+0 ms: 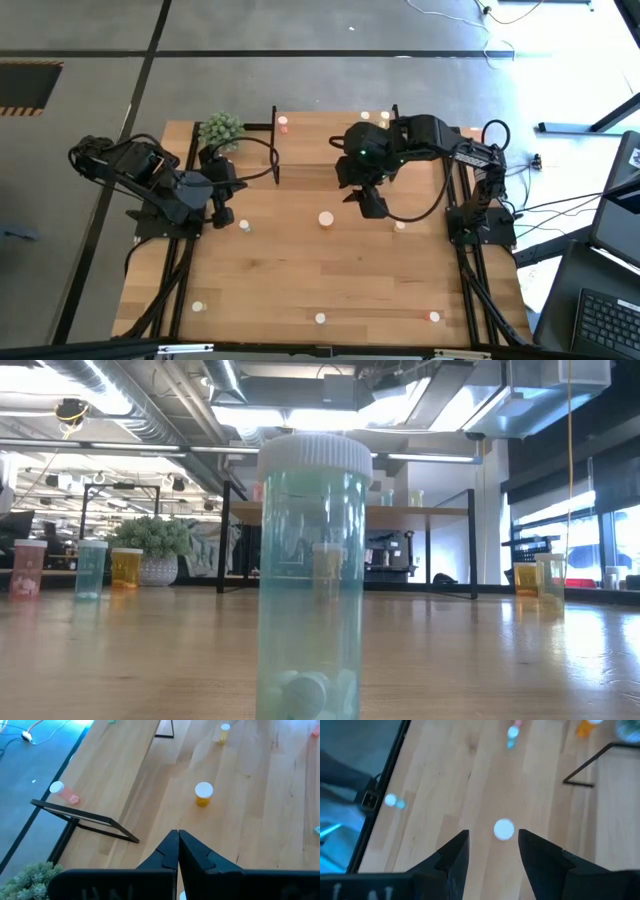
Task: Pick and place medicine bottles onto shelf by color
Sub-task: Put the center orange medicine bottle on the shelf
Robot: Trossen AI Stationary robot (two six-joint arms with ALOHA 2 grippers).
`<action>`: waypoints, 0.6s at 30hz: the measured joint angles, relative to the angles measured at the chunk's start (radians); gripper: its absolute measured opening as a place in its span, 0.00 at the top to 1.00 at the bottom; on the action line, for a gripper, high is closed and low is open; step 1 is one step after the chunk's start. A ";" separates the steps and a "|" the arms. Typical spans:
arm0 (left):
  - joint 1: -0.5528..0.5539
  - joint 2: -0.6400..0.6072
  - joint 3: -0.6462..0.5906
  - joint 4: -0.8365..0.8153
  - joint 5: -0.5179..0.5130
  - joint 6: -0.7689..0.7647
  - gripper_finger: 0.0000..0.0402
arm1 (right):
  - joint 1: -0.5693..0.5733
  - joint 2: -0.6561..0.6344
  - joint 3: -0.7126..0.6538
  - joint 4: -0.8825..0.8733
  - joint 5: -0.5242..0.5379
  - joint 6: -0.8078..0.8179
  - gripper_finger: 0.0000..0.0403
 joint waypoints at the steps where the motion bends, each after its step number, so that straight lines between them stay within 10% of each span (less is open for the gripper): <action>1: 0.000 0.000 0.000 0.001 0.000 0.000 1.00 | 0.000 0.000 0.000 -0.001 0.000 0.000 0.57; 18: 0.000 0.000 0.000 0.001 -0.001 0.001 1.00 | 0.000 0.003 0.000 -0.002 0.003 0.027 0.65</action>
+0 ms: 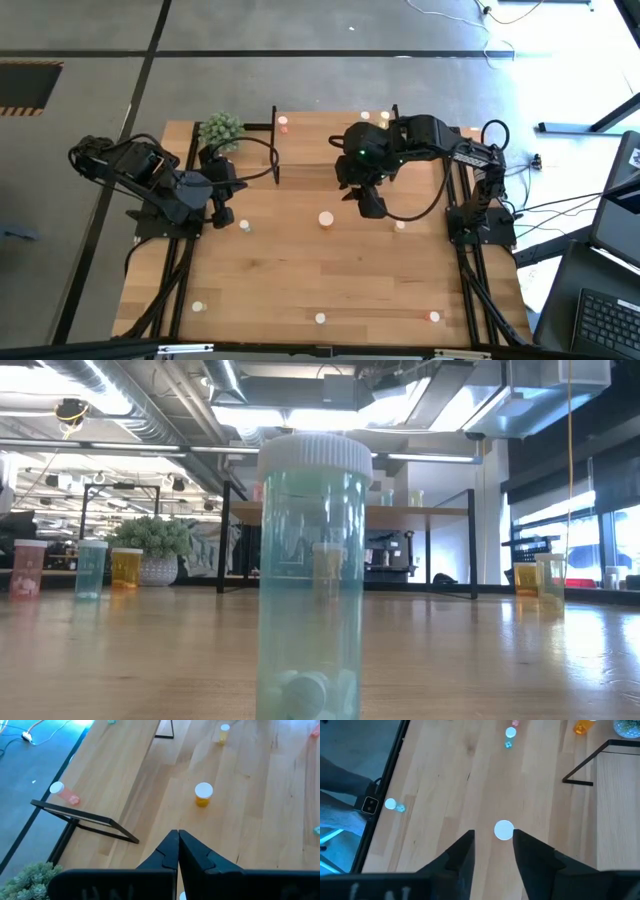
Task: Pick and place medicine bottles onto shelf by color
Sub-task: Put the center orange medicine bottle on the shelf
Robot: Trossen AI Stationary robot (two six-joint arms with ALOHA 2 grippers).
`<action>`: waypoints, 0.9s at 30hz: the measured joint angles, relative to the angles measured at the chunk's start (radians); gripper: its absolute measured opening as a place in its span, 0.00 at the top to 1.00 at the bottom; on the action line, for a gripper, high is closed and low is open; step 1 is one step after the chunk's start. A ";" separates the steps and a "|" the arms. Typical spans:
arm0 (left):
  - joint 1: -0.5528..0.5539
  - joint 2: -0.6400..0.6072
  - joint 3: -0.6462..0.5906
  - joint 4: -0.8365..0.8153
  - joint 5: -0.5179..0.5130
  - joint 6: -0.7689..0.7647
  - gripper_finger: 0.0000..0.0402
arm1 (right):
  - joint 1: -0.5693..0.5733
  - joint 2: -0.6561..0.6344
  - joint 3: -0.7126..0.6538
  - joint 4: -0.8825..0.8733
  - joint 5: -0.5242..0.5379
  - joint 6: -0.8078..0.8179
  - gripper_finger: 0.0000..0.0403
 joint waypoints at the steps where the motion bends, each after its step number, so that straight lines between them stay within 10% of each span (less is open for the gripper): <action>1: 0.000 0.000 0.000 0.000 0.000 0.000 1.00 | 0.000 0.000 0.000 0.000 0.000 -0.001 0.63; 13: 0.000 0.000 0.000 0.000 0.000 0.000 1.00 | -0.001 0.022 0.000 0.006 0.047 0.005 0.38; 27: 0.000 -0.004 0.000 0.001 -0.001 0.001 1.00 | 0.002 0.214 0.000 -0.045 0.032 -0.140 0.36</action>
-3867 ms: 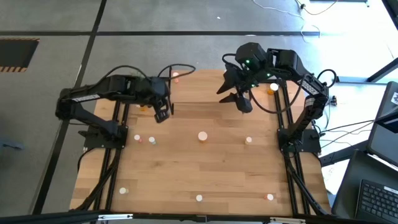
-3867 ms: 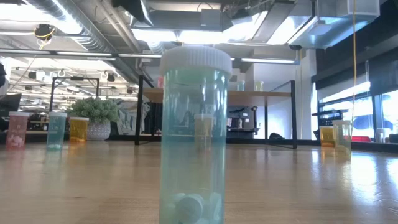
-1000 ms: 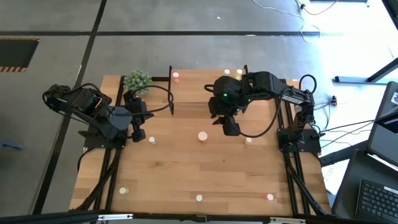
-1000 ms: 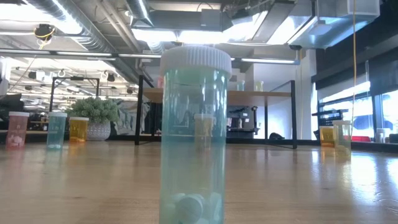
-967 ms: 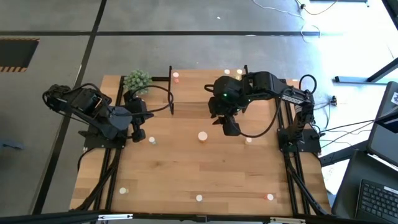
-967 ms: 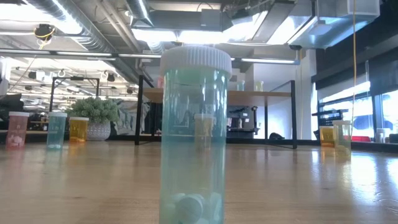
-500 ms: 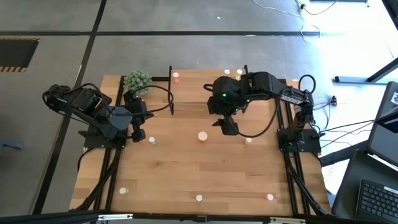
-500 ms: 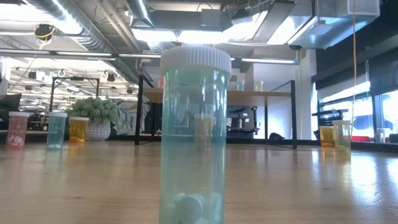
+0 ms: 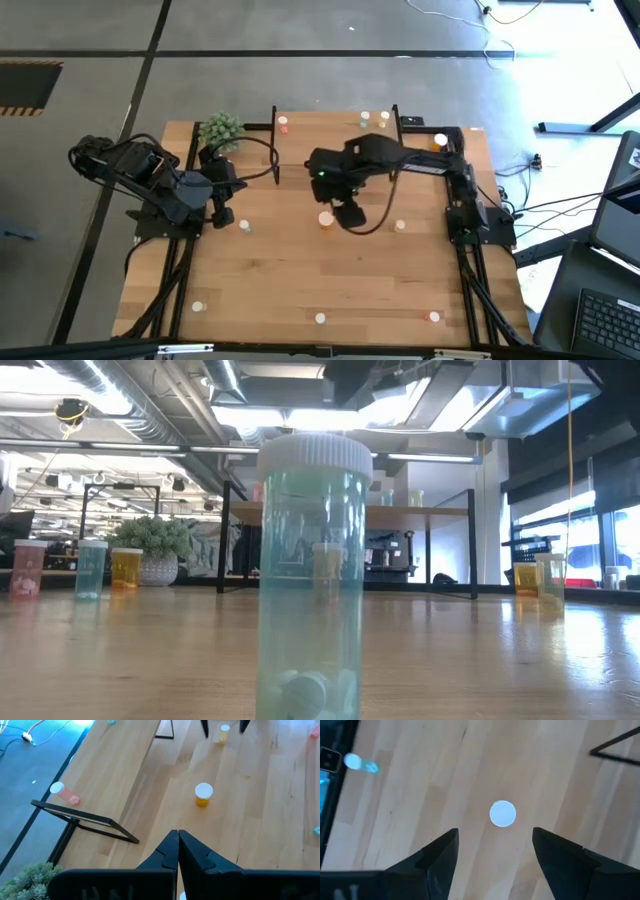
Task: Pick and place medicine bottles onto shelf by color
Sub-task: Put the center orange medicine bottle on the shelf
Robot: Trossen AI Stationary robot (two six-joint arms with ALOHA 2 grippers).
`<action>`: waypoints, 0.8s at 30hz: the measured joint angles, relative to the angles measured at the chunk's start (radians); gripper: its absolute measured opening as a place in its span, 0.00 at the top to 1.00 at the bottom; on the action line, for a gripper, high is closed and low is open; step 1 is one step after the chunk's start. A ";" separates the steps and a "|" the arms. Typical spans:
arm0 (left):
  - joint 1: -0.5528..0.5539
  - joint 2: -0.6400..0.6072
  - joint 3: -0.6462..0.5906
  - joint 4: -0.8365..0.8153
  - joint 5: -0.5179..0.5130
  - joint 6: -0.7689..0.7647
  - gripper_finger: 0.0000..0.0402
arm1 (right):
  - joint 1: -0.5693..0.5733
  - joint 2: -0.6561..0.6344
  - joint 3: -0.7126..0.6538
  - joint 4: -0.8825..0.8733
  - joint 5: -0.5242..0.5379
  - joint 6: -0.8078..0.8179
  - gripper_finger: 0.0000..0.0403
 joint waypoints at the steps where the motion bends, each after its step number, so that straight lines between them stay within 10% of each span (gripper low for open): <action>1: 0.000 -0.003 0.000 0.000 0.000 0.000 1.00 | 0.000 0.015 0.000 -0.002 -0.004 -0.004 0.36; 24: 0.000 -0.011 0.000 0.000 -0.007 0.008 1.00 | 0.000 0.266 -0.001 0.005 -0.021 -0.069 0.36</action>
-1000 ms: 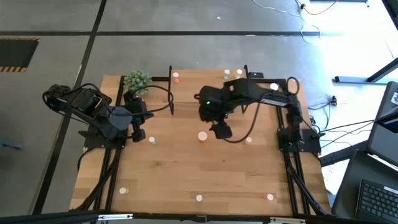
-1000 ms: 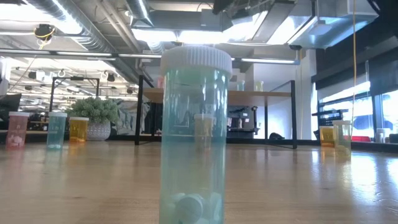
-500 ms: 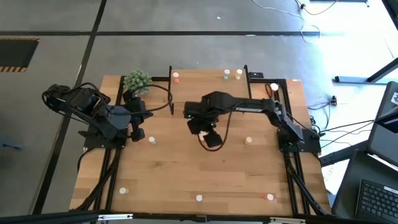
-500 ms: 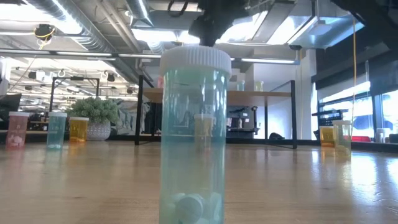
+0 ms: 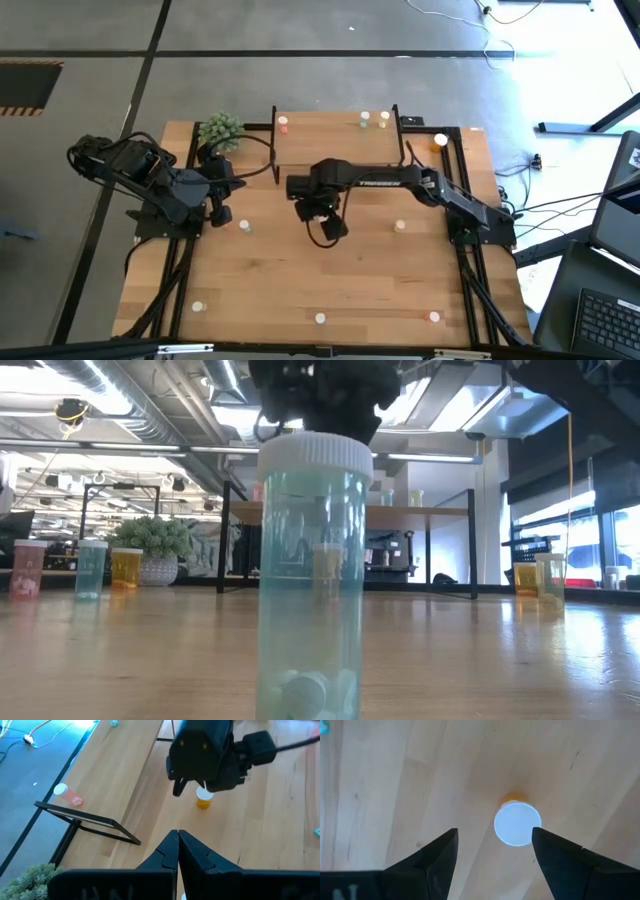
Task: Pick and place medicine bottles onto shelf by color
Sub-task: Put the center orange medicine bottle on the shelf
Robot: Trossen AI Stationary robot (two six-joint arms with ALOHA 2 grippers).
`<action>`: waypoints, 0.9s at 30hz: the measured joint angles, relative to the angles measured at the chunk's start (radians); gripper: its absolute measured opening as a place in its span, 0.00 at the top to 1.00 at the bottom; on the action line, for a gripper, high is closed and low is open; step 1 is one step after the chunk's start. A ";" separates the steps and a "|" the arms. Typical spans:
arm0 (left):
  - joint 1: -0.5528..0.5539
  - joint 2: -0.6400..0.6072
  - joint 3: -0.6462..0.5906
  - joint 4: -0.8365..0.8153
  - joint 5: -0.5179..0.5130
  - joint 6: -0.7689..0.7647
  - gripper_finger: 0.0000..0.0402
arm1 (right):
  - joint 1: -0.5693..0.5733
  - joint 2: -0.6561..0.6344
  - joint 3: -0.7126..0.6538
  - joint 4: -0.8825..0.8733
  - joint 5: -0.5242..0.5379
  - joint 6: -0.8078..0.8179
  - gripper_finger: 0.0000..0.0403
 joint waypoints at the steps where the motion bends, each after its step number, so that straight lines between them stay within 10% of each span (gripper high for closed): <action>1: 0.000 0.000 0.000 0.000 0.000 0.000 0.99 | 0.000 0.006 0.000 0.005 0.010 0.000 0.36; 27: 0.000 0.000 0.000 0.000 -0.025 0.000 1.00 | 0.000 0.025 0.000 0.010 0.095 0.026 0.42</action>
